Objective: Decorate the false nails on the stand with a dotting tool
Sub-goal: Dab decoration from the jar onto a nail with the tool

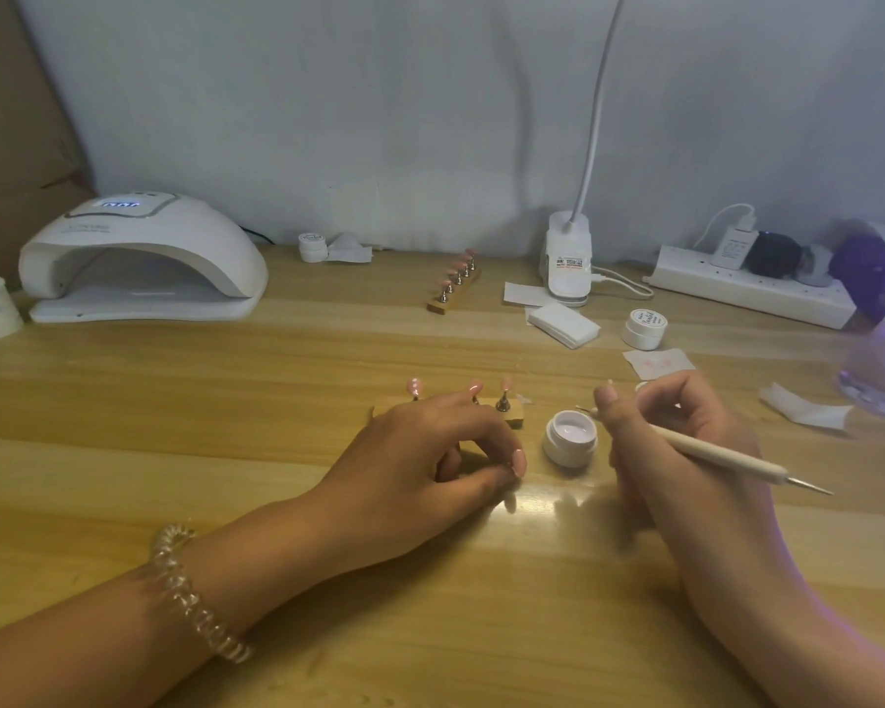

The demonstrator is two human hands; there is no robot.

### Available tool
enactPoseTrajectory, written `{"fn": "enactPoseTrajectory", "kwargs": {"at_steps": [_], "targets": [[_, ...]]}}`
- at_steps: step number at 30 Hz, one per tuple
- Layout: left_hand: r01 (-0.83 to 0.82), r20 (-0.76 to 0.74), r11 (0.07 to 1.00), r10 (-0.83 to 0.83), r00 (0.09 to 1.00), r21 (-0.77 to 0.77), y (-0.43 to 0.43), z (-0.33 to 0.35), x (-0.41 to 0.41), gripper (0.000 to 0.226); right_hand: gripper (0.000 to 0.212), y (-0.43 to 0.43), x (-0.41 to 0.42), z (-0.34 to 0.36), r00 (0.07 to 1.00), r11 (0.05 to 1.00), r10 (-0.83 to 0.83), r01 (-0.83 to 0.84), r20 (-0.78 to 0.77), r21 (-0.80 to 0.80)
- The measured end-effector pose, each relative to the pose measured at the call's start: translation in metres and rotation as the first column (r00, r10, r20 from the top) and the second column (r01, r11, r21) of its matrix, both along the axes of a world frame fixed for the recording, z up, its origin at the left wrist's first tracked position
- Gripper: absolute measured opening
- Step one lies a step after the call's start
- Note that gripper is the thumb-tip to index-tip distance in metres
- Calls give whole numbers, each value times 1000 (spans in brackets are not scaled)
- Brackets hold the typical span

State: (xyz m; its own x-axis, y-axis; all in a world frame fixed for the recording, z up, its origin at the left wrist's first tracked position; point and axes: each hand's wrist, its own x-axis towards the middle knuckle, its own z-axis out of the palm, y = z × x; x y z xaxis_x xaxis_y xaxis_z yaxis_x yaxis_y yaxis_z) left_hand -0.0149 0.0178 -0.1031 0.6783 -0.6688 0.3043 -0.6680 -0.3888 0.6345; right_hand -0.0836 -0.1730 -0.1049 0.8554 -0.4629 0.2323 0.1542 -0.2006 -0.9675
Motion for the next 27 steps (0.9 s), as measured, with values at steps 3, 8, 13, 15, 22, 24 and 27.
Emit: {"fn": "enactPoseTrajectory", "kwargs": {"at_steps": [3, 8, 13, 15, 22, 24, 27], "targets": [[-3, 10, 1000, 3, 1000, 11, 0, 0, 0, 6, 21, -3, 2, -2, 999, 999, 25, -27, -48, -46], [-23, 14, 1000, 22, 1000, 20, -1, -1, 0, 8, 20, -1, 1, -1, 999, 999, 19, -20, -42, -25], [-21, 7, 1000, 21, 1000, 13, -1, 1, 1, 6, 18, 2, -1, 7, 1000, 978, 17, -17, 1, 207], [-20, 3, 1000, 20, 1000, 3, -1, 1, 1, 6, 17, 6, -3, 10, 999, 965, 44, -49, 25, 257], [-22, 2, 1000, 22, 1000, 10, -1, 1, 1, 7, 23, 19, -6, 7, 991, 961, 125, -110, -43, 252], [-23, 10, 1000, 23, 1000, 4, -1, 1, 1, 5, 23, 18, -5, 6, 993, 963, 108, -94, -43, 253], [-25, 10, 1000, 25, 1000, 13, -1, 1, 0, 4, 24, 15, -5, 4, 998, 980, 57, -52, -20, 195]]}}
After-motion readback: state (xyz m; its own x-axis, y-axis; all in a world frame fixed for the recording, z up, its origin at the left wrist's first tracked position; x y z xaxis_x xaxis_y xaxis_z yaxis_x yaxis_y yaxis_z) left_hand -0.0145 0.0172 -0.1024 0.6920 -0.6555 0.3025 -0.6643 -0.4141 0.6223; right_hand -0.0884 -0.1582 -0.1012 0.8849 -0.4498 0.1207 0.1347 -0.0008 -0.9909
